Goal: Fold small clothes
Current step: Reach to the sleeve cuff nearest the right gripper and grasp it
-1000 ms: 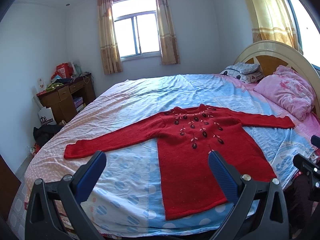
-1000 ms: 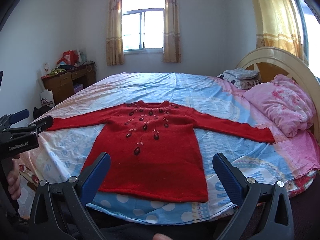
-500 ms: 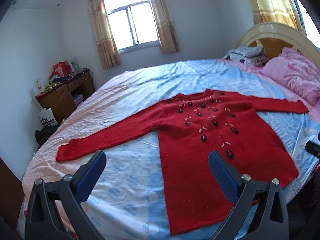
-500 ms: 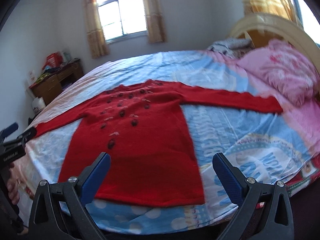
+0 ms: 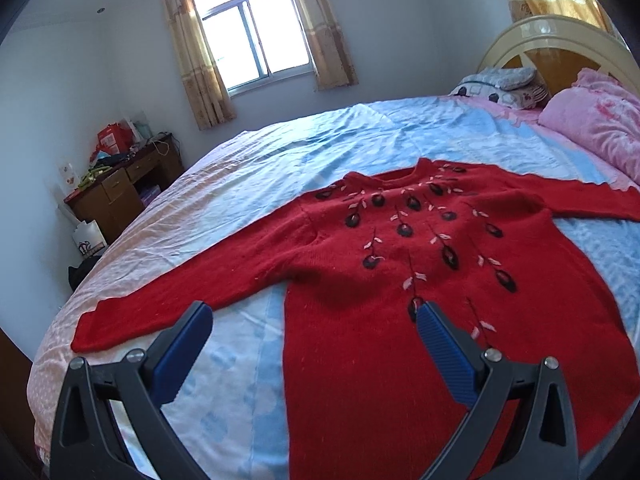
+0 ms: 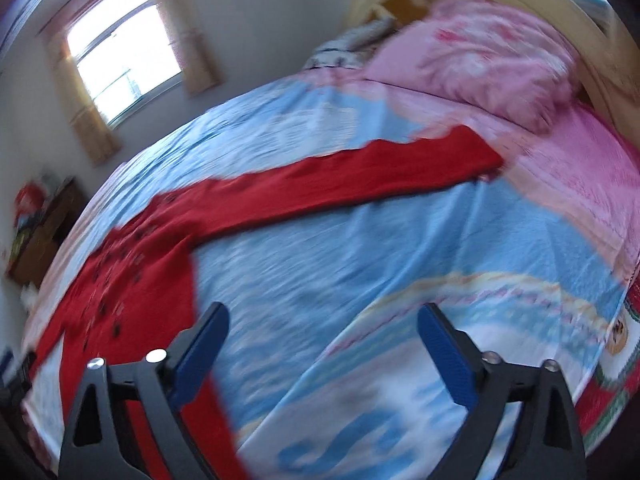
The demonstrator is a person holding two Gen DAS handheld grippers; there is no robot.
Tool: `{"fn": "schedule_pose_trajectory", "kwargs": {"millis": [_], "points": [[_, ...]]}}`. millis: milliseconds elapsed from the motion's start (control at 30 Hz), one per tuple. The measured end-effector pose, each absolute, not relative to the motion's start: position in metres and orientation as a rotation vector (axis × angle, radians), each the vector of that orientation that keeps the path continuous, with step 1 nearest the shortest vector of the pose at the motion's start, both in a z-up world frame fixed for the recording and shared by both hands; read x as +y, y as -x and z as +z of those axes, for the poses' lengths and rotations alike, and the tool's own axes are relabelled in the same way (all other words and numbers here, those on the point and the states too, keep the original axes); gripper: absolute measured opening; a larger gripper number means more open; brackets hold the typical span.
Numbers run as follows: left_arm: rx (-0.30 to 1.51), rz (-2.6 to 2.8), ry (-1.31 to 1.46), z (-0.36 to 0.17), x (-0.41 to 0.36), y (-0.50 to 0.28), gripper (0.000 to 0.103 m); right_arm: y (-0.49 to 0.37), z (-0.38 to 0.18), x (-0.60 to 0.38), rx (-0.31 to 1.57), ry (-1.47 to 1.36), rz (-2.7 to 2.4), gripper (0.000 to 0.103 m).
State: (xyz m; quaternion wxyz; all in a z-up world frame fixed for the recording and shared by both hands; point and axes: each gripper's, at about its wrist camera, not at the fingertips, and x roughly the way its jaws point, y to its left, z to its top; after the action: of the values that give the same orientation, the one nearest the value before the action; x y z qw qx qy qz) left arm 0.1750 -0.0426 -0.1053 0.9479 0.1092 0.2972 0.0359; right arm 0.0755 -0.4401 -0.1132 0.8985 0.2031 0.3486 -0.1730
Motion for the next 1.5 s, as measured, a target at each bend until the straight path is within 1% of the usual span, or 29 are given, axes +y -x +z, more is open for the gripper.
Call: {"fn": "schedule_pose_trajectory", "kwargs": {"millis": [67,100,167,233,433,533,633,700,733,767,800,833,867,933,1067,1500], "points": [[0.607,0.080,-0.226,-0.108,-0.043,-0.182,0.103,-0.084,-0.116,-0.468,0.723,-0.461,-0.401,0.090],[0.603,0.087,-0.234,-0.109,-0.043,-0.185,0.103,-0.087,-0.117,-0.483,0.721,-0.475,-0.427,0.088],[0.597,0.105,-0.250,-0.110,-0.044,-0.193,0.103,-0.094,-0.119,-0.507,0.725,-0.500,-0.468,0.079],[0.595,0.124,-0.255,-0.112,-0.041,-0.199,0.103,-0.101,-0.122,-0.537,0.735,-0.538,-0.505,0.076],[0.641,0.172,-0.239,-0.124,-0.030,-0.222,0.103,-0.116,-0.127,-0.609,0.717,-0.619,-0.627,0.074],[0.655,0.178,-0.237,-0.128,-0.028,-0.226,0.103,-0.125,-0.133,-0.638,0.728,-0.662,-0.655,0.062],[0.663,0.183,-0.235,-0.130,-0.028,-0.230,0.103,-0.132,-0.140,-0.656,0.747,-0.716,-0.664,0.061],[0.670,0.185,-0.228,-0.130,-0.027,-0.231,0.103,-0.138,-0.137,-0.659,0.739,-0.693,-0.664,0.060],[0.675,0.185,-0.224,-0.131,-0.027,-0.233,0.103,-0.141,-0.137,-0.660,0.739,-0.686,-0.658,0.058],[0.679,0.184,-0.219,-0.132,-0.027,-0.233,0.103,-0.143,-0.136,-0.661,0.735,-0.687,-0.655,0.048],[0.682,0.183,-0.214,-0.132,-0.027,-0.233,0.103,-0.147,-0.136,-0.662,0.733,-0.683,-0.651,0.042],[0.684,0.181,-0.210,-0.132,-0.027,-0.233,0.103,-0.149,-0.136,-0.663,0.740,-0.671,-0.650,0.031],[0.686,0.181,-0.206,-0.133,-0.027,-0.233,0.103,-0.153,-0.136,-0.663,0.745,-0.654,-0.648,0.024],[0.688,0.180,-0.196,-0.133,-0.025,-0.233,0.103,-0.156,-0.135,-0.662,0.748,-0.636,-0.636,0.019],[0.676,0.184,-0.192,-0.129,-0.020,-0.232,0.103,-0.158,-0.127,-0.655,0.732,-0.590,-0.639,0.015],[0.666,0.211,-0.165,-0.129,0.007,-0.237,0.103,-0.175,-0.050,-0.599,0.624,-0.453,-0.565,0.014]]}}
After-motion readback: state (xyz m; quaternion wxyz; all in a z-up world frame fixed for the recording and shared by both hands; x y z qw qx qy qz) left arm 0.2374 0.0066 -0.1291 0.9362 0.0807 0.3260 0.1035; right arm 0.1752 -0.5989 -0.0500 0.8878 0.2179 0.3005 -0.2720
